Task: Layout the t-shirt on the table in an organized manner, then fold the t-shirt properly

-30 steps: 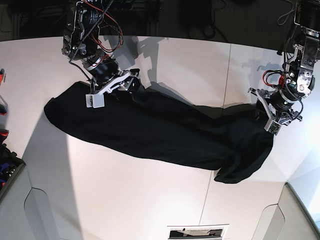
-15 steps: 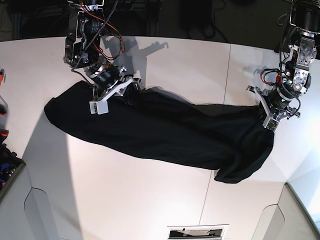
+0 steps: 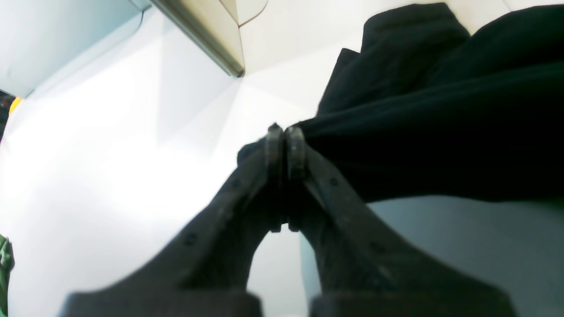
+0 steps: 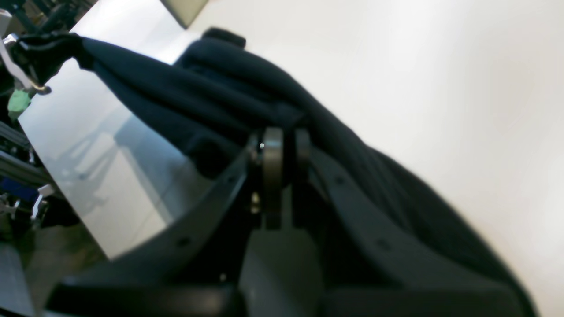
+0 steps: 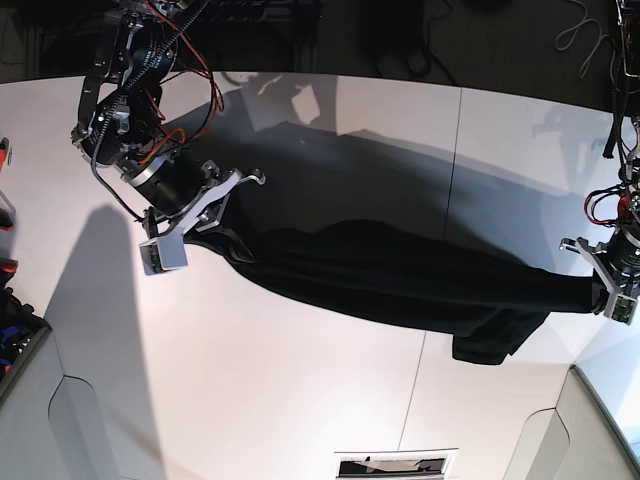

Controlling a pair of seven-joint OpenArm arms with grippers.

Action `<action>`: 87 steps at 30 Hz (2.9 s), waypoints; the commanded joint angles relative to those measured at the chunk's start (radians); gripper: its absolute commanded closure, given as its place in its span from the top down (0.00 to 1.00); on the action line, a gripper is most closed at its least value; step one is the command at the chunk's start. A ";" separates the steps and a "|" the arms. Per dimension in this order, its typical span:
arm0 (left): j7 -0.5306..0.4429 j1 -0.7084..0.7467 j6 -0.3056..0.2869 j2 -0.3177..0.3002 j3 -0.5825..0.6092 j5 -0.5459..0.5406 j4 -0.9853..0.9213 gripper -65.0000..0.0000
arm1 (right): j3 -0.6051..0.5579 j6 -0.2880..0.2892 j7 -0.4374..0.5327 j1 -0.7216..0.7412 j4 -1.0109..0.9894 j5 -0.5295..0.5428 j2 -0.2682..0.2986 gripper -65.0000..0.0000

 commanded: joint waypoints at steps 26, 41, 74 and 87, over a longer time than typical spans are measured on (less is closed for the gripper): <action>0.006 -0.026 -0.048 0.008 -0.037 -0.073 -0.094 0.29 | 0.064 -0.020 0.039 0.011 0.020 -0.072 0.014 0.61; 0.149 -0.026 -0.227 0.010 -0.037 -0.382 -0.092 0.35 | 0.217 -0.068 0.099 0.011 -0.084 -0.111 0.039 0.61; 0.224 0.306 -0.368 0.197 -0.036 -0.495 0.284 0.35 | 0.254 -0.050 0.165 0.172 -0.283 -0.166 0.169 0.00; 0.214 0.326 -0.385 0.196 -0.035 -0.483 0.283 0.35 | 0.337 -0.072 0.042 0.218 -0.272 -0.051 0.395 0.33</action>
